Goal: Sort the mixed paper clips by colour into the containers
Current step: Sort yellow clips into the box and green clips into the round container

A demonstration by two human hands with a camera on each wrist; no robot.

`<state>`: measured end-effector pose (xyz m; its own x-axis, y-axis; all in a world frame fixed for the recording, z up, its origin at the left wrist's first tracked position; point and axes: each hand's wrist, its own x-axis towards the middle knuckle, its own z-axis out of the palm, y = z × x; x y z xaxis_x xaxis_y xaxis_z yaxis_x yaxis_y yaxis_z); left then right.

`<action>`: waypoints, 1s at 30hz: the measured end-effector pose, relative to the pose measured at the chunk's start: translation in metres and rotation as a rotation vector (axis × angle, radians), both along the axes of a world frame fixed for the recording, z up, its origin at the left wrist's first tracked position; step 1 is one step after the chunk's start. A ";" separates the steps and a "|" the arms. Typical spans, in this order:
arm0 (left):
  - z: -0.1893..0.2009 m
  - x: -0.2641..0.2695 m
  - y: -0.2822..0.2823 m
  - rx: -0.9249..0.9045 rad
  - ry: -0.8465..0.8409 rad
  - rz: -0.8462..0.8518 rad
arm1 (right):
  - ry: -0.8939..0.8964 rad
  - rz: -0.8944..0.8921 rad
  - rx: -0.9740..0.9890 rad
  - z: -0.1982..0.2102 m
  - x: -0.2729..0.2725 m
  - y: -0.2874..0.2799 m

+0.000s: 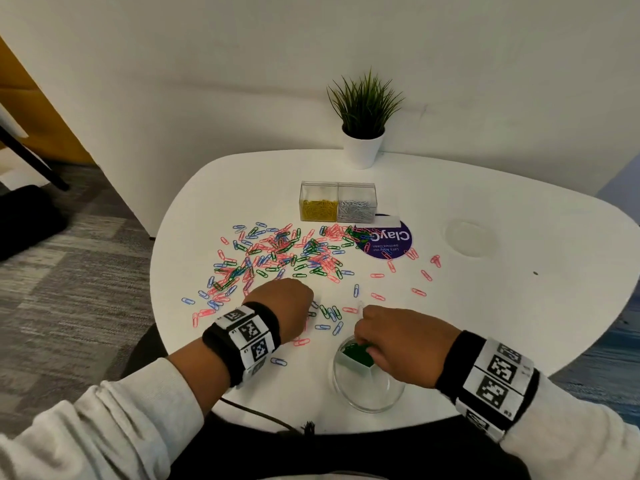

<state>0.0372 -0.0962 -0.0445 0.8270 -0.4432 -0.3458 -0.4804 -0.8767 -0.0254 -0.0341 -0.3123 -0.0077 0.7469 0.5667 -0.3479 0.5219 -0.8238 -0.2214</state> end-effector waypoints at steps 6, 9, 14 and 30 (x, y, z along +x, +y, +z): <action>0.002 0.006 0.000 -0.027 0.081 0.101 | -0.017 -0.028 0.142 -0.002 -0.006 -0.006; 0.005 0.010 -0.002 -0.029 0.110 0.125 | -0.069 -0.083 0.248 -0.002 -0.007 -0.009; 0.010 0.010 -0.006 -0.063 0.174 0.169 | 0.001 -0.248 0.274 -0.018 -0.008 -0.012; 0.032 -0.061 -0.020 -0.246 0.030 -0.498 | 0.116 -0.412 0.469 -0.023 0.020 -0.007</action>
<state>-0.0238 -0.1163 -0.0128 0.4881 -0.8489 -0.2030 -0.8357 -0.5216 0.1718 -0.0138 -0.3195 -0.0312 0.9084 0.3527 -0.2244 0.1337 -0.7538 -0.6434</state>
